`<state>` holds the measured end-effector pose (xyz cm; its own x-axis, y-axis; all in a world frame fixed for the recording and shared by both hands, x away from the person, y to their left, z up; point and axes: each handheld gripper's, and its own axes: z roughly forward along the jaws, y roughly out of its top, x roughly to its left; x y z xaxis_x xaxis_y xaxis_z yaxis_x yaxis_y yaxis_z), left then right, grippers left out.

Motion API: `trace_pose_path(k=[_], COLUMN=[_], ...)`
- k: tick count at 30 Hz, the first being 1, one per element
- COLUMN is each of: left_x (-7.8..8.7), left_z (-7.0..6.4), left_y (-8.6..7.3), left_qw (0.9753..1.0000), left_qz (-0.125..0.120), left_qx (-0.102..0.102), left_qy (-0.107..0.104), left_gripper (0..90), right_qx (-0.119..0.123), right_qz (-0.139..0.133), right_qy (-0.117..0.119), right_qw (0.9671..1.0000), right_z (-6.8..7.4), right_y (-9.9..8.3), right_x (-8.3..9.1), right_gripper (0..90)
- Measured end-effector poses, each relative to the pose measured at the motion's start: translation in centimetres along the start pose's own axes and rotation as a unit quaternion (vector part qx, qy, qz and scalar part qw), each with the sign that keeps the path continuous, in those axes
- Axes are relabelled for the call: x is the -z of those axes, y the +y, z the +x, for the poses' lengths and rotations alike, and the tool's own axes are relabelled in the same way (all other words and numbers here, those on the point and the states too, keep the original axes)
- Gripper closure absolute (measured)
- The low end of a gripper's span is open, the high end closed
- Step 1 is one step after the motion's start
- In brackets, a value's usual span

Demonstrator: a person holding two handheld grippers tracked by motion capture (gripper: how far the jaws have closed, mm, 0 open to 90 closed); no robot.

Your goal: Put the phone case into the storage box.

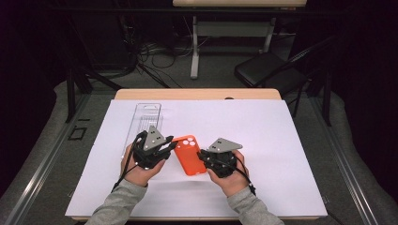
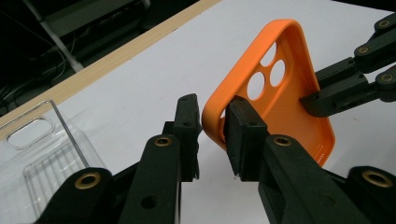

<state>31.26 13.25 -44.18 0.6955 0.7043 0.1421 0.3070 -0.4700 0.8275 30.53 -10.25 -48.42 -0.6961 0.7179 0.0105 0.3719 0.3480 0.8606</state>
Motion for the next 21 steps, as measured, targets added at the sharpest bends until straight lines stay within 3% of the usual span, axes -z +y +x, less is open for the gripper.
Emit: trace_pose_path(k=[21], left_x=[0.07], left_z=[-0.17], left_y=[0.07], left_qw=[0.9998], left_qz=[0.012], left_qx=[-0.017], left_qy=[0.007], left_gripper=[80.2], right_qx=[0.0], right_qz=[0.001], right_qy=[0.005], right_qw=[1.0], right_z=[0.13], right_y=[-0.02], right_x=[-0.07], right_gripper=[83.1])
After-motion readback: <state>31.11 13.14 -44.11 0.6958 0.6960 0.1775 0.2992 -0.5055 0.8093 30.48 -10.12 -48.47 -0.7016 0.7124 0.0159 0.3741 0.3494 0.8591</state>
